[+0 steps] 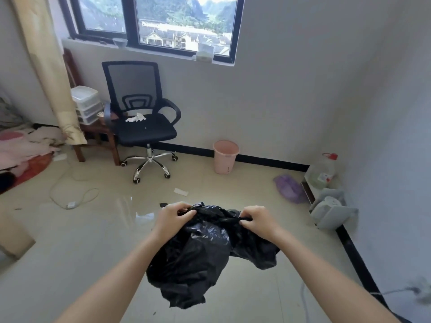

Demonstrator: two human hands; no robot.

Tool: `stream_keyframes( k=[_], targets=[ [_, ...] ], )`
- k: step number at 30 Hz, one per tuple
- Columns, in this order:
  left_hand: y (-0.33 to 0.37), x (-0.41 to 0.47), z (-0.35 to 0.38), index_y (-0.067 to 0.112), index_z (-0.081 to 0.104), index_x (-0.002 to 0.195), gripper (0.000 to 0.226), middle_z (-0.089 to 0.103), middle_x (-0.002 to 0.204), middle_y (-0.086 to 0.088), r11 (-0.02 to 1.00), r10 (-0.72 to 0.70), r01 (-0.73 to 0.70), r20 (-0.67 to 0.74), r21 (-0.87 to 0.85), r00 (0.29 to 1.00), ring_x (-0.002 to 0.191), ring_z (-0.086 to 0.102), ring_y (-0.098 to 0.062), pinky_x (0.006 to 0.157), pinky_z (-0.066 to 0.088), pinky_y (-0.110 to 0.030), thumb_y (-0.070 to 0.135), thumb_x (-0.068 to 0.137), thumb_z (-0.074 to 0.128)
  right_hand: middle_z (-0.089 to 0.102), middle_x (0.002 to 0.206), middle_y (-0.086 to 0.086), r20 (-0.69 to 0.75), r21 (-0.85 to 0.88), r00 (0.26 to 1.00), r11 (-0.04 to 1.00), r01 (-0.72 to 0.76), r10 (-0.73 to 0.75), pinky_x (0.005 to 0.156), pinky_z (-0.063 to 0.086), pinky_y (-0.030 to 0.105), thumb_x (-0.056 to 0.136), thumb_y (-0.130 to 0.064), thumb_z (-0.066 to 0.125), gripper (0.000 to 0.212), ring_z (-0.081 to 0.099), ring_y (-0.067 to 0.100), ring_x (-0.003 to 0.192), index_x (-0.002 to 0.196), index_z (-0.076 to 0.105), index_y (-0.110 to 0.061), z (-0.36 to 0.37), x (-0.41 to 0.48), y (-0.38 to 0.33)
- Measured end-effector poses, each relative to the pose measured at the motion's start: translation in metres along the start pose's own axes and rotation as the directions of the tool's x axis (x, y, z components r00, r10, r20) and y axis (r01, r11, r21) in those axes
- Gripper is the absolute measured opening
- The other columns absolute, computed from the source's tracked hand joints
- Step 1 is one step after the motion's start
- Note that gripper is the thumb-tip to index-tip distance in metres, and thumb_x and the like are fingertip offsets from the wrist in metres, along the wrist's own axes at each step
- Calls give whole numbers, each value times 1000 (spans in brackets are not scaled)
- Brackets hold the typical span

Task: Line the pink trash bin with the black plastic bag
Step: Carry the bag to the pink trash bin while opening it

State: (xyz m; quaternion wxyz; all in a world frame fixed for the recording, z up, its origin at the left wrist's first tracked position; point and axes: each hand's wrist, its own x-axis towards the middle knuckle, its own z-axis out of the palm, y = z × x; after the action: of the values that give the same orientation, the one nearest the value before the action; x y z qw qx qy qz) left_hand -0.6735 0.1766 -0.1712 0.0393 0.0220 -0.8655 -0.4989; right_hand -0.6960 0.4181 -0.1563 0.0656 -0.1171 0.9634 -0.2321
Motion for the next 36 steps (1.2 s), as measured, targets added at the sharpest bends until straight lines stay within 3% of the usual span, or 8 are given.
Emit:
stream_keyframes(
  k=[7,11,14,16,22,28,36],
  targets=[
    [-20,91,1,9,72,88,12,67,75,0,995,-67,69,-22,68,997,80,63,-19,78,46,-29,12,76,71,72,94,11,36,-18,996,996,87,-87,85,46,36,79,-11,59,11,60,28,94,84,66,-6,-7,117,14],
    [-43,143,-9,26,68,78,15,66,72,7,991,-125,125,4,53,992,79,64,-18,78,48,-31,11,77,70,70,96,12,81,-42,990,992,118,-115,84,46,36,81,-13,58,12,58,29,95,87,65,-6,8,181,8],
    [-58,197,-19,10,72,86,9,68,78,-5,989,-130,131,-26,73,991,81,64,-21,77,46,-29,11,78,69,70,97,13,25,-30,993,993,118,-117,83,45,35,83,-13,57,13,58,29,95,88,66,-5,15,234,0],
    [-63,231,-27,6,71,89,13,71,83,-9,988,-121,121,-8,95,993,81,63,-19,75,44,-26,12,79,67,70,96,13,-11,-20,995,995,99,-99,84,45,36,83,-13,58,13,58,29,96,88,67,-4,14,264,-7],
    [-67,346,-49,18,70,91,13,74,93,-4,982,-80,64,83,180,993,90,65,-21,81,53,-36,21,80,64,70,98,8,-115,-13,993,1000,7,-9,84,44,34,84,-15,57,14,59,24,98,91,67,-7,-1,339,-18],
    [-66,416,-4,15,69,96,16,73,98,-7,981,-55,8,236,195,970,94,63,-22,80,48,-31,20,82,61,67,103,8,-147,1,973,984,-178,177,85,40,30,85,-14,56,15,56,24,101,94,66,-6,-8,377,18],
    [-37,523,52,14,68,96,17,72,99,-6,971,-6,-66,301,228,953,94,63,-21,80,51,-33,21,83,61,66,99,7,-225,55,948,974,-218,224,82,35,23,83,-11,59,10,55,22,98,85,64,-3,-38,456,90]
  ],
)
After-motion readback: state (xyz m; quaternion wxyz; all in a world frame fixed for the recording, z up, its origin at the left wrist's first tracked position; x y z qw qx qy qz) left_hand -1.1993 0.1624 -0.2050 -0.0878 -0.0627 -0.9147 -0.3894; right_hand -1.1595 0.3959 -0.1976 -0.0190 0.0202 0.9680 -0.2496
